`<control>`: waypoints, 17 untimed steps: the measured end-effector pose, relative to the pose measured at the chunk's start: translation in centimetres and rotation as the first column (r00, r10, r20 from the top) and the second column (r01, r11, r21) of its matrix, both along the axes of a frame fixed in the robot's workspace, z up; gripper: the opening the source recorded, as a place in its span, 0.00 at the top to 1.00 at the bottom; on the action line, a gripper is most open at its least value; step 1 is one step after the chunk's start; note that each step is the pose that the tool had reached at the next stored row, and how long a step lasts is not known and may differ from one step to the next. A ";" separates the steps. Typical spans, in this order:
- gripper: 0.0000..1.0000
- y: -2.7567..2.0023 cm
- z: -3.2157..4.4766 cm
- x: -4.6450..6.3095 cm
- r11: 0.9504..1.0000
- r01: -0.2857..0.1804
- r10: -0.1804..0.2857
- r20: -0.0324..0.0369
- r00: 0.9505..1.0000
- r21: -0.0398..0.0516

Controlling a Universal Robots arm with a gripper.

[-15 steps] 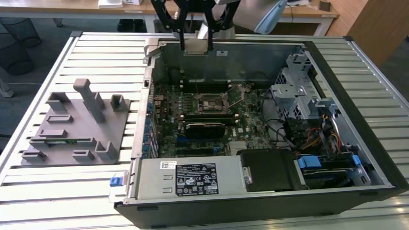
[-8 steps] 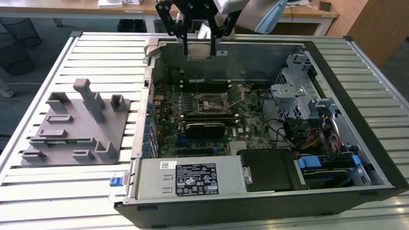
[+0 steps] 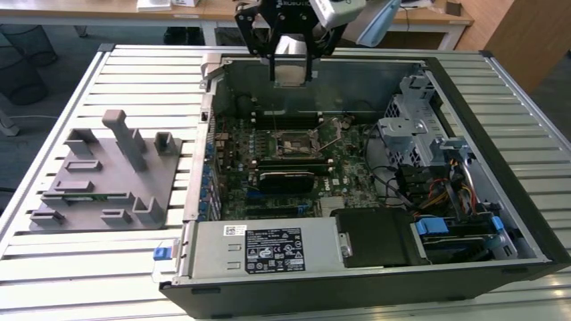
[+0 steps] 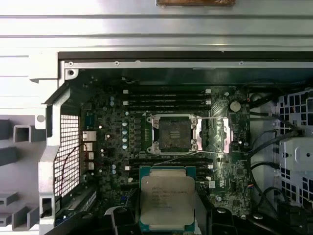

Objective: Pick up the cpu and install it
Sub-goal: 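Pick up the cpu and move it towards the insertion slot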

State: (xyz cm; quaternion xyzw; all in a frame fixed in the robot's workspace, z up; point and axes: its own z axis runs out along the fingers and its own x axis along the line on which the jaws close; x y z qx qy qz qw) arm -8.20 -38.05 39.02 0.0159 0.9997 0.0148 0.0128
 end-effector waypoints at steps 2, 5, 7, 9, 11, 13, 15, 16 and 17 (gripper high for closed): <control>0.46 0.11 -0.20 0.5 1.000 0.000 0.000 0.000 1.000 0.000; 0.46 0.15 -0.35 1.8 1.000 0.000 0.000 0.000 1.000 0.000; 0.46 0.15 -0.41 2.3 1.000 0.000 0.000 0.000 1.000 0.000; 0.46 0.15 -0.46 2.5 1.000 0.000 0.000 0.000 1.000 0.000; 0.46 0.16 -0.45 2.7 1.000 0.000 0.000 0.000 1.000 0.000; 0.46 0.15 -0.47 2.9 1.000 0.000 0.000 0.000 1.000 0.000; 0.46 0.15 -0.48 3.1 1.000 0.000 0.000 0.000 1.000 0.000; 0.46 0.15 -0.48 3.1 1.000 0.000 0.000 0.000 1.000 0.000; 0.46 0.16 -0.48 3.3 1.000 0.000 0.000 0.000 1.000 0.000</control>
